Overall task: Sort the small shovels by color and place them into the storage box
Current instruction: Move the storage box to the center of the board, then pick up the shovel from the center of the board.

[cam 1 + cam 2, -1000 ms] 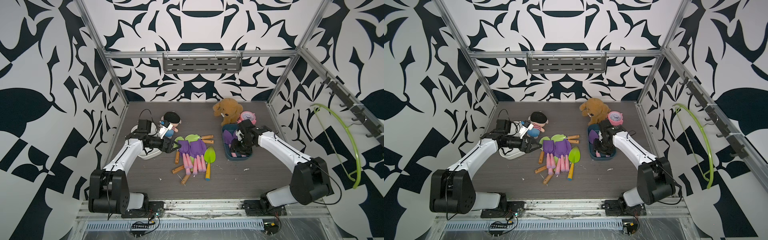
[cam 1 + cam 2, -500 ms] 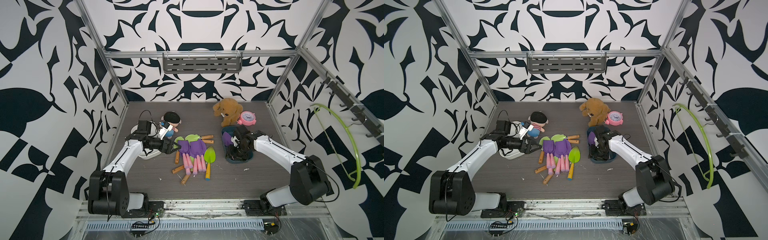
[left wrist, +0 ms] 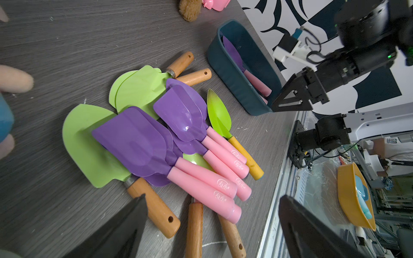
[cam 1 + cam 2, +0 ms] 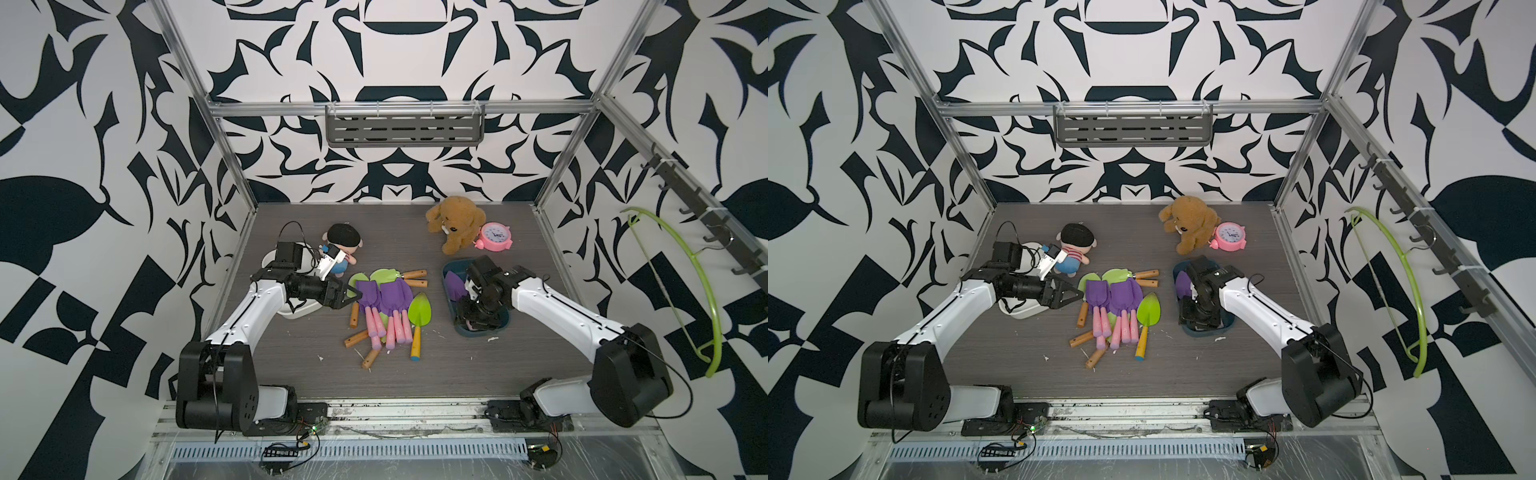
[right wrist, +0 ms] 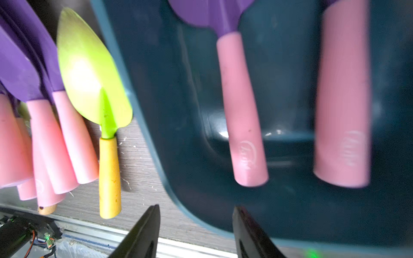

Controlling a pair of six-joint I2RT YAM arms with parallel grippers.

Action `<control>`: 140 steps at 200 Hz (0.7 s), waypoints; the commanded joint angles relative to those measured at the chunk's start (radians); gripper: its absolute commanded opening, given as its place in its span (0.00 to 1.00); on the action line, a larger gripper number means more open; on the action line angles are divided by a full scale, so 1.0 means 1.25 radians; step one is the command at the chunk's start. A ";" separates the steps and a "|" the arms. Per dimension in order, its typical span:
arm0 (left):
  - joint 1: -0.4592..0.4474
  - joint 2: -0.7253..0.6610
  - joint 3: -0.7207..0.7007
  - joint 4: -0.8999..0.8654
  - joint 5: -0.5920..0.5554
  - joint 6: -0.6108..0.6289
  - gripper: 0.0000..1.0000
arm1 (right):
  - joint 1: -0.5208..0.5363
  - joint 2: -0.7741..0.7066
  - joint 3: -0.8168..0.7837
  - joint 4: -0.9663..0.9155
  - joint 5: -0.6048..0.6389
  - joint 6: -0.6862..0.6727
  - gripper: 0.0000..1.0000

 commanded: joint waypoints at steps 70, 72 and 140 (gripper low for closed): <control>0.029 -0.050 0.020 -0.086 -0.046 0.105 0.99 | 0.189 0.156 0.312 -0.093 0.139 -0.055 0.51; 0.029 -0.051 0.019 -0.086 -0.046 0.105 0.99 | 0.192 0.163 0.316 -0.093 0.137 -0.056 0.51; 0.043 -0.055 0.009 -0.082 -0.046 0.101 0.99 | 0.306 0.285 0.345 -0.092 0.124 0.067 0.49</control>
